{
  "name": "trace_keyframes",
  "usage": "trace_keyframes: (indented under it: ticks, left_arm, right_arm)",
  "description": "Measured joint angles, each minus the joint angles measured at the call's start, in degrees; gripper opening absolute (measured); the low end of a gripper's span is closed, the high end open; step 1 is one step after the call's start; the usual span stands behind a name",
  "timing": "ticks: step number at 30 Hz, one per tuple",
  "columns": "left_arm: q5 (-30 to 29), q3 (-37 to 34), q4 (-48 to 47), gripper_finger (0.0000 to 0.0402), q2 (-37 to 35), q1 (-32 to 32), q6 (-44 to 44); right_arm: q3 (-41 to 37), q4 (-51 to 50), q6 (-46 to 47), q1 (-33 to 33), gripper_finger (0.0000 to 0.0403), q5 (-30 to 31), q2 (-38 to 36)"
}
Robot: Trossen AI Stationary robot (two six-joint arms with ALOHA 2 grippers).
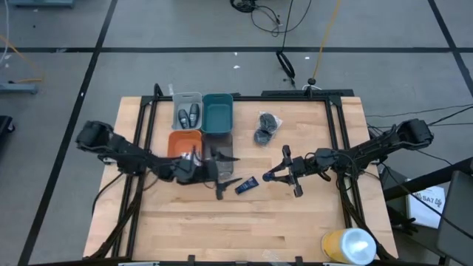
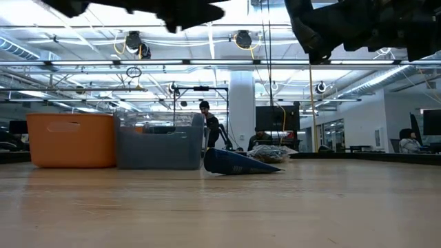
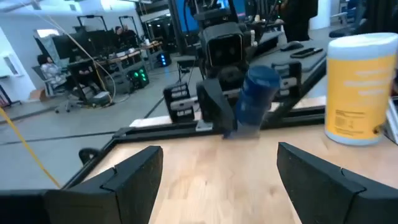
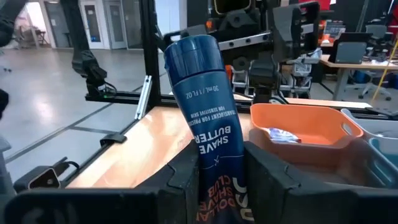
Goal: Pick & Place Travel size toiletries
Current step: Put the bottom blue shave cream into the blue bin
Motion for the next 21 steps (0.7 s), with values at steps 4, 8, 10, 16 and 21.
trace_keyframes:
  ticks: [4,8,10,16,21]
  left_arm:
    - [1.56,6.10,0.66,0.0310,5.34,0.88,0.72]
    - [6.85,10.84,0.48,0.0310,10.44,1.43,0.93]
    - [8.50,12.93,0.47,0.0310,12.67,1.68,0.95]
    - [10.80,17.35,0.34,0.0310,17.49,2.18,0.95]
    - [11.64,19.02,1.39,0.0310,18.86,2.81,0.62]
  right_arm:
    - [0.00,0.13,-0.21,0.16,0.0095,0.08,0.00]
    - [0.00,0.13,-0.21,0.16,0.0095,0.18,0.00]
    - [0.00,0.13,-0.10,0.16,0.0095,0.21,0.00]
    - [0.00,0.11,-0.07,0.38,0.0095,0.13,0.00]
    - [0.00,0.11,-0.07,0.38,0.0095,0.20,0.00]
